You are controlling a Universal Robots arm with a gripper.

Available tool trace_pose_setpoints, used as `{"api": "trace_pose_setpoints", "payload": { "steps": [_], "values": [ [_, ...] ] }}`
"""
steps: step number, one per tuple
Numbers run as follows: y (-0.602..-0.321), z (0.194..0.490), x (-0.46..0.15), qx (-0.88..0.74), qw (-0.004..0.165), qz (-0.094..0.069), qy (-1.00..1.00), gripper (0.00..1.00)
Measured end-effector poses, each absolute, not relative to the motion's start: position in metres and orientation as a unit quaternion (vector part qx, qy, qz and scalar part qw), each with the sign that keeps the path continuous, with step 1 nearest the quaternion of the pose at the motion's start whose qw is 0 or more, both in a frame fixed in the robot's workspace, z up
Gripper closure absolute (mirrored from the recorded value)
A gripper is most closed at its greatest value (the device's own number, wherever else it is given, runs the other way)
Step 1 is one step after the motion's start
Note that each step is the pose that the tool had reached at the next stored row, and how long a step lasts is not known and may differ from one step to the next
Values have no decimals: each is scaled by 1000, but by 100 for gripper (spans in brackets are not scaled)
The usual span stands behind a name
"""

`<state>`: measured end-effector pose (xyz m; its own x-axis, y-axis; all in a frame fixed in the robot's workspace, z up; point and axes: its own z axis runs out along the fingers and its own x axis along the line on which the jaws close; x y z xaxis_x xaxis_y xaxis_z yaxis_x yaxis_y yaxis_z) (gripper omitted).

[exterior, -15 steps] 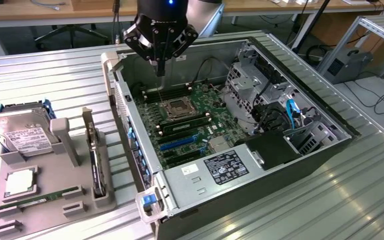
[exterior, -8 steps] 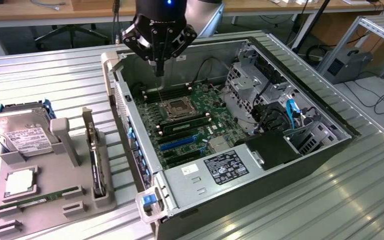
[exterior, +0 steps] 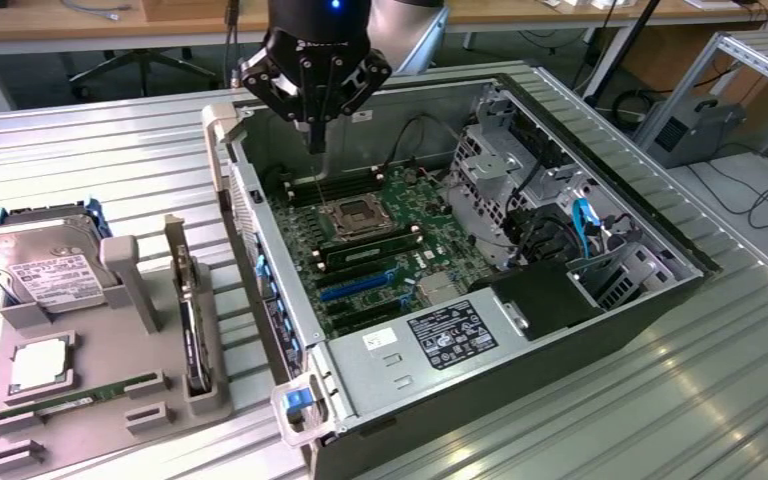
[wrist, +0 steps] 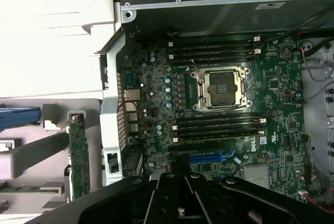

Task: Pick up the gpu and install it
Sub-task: 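Reach for the gpu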

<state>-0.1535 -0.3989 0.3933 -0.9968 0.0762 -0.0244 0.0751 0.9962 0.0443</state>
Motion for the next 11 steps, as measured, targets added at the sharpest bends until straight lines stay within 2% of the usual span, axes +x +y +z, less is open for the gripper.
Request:
{"api": "trace_pose_setpoints", "payload": {
  "steps": [11],
  "values": [
    [-399,393,-156,38,13,22,999,89]
  ]
}}
